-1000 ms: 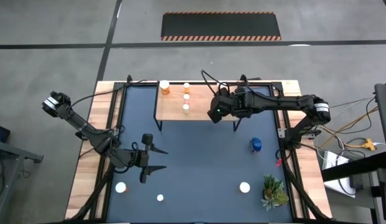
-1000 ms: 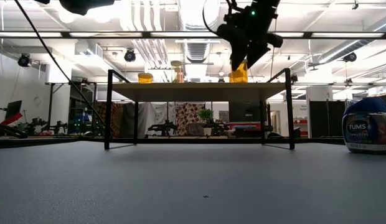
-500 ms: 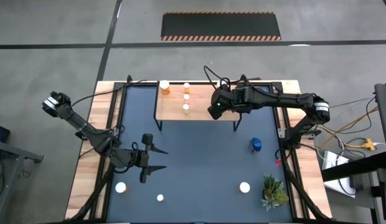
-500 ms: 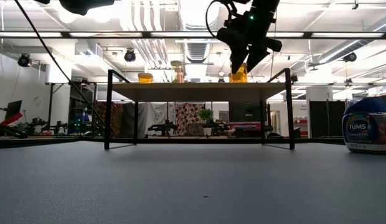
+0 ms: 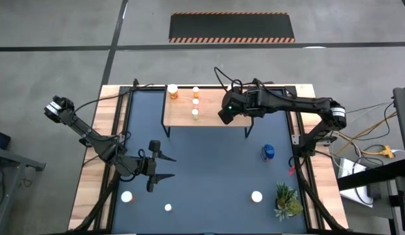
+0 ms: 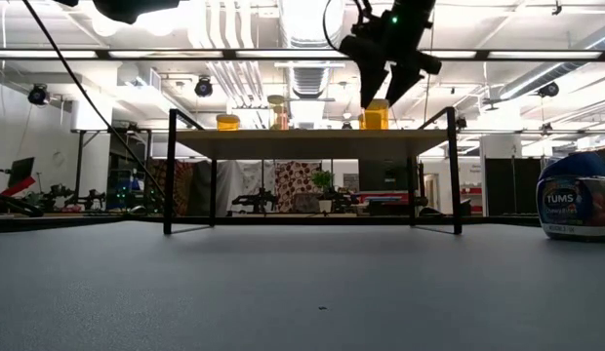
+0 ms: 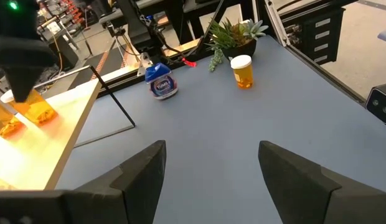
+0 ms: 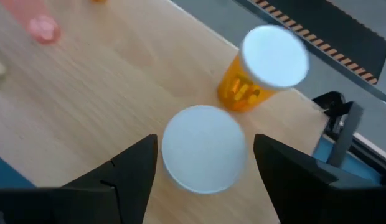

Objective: Pick and place medicine bottles onto shelf by color
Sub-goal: Align the large orange pill bottle with the other large orange pill bottle on the shelf

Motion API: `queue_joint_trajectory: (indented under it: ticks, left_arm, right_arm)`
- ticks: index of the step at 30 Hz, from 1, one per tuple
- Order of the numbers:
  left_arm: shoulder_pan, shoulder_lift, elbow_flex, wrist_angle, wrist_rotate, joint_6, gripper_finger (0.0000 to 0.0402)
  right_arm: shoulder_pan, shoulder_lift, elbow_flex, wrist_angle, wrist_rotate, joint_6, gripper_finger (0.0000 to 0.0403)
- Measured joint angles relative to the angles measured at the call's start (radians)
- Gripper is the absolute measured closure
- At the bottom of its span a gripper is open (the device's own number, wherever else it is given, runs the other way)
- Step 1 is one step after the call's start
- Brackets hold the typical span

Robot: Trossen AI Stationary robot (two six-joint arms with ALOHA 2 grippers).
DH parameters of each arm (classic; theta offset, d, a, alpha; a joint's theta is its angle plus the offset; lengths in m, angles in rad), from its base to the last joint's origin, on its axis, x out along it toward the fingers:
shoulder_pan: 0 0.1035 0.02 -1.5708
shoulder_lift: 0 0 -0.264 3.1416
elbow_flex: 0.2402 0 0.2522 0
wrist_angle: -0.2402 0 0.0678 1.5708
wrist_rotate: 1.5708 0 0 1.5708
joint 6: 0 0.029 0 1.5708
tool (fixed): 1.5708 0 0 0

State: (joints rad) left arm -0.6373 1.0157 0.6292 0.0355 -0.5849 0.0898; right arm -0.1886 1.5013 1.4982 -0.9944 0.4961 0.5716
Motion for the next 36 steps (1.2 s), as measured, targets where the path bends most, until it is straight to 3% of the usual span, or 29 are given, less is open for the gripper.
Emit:
queue_joint_trajectory:
  ticks: [6,10,23,36]
  left_arm:
    - [0.000,0.000,0.000,0.000,0.000,0.000,0.0162]
    - [0.000,0.000,0.000,0.000,0.000,0.000,0.0162]
    - [0.000,0.000,0.000,-0.001,0.000,0.000,0.0162]
    - [-0.001,0.000,0.000,-0.001,0.000,0.000,0.0162]
  right_arm:
    - [0.001,-0.014,0.053,-0.028,-0.015,-0.034,0.0147]
    - [0.001,-0.015,0.071,-0.027,-0.060,-0.073,0.0170]
    - [0.000,-0.013,0.055,-0.026,-0.021,-0.088,0.0382]
    - [0.000,-0.013,0.008,-0.021,0.010,-0.075,0.0390]
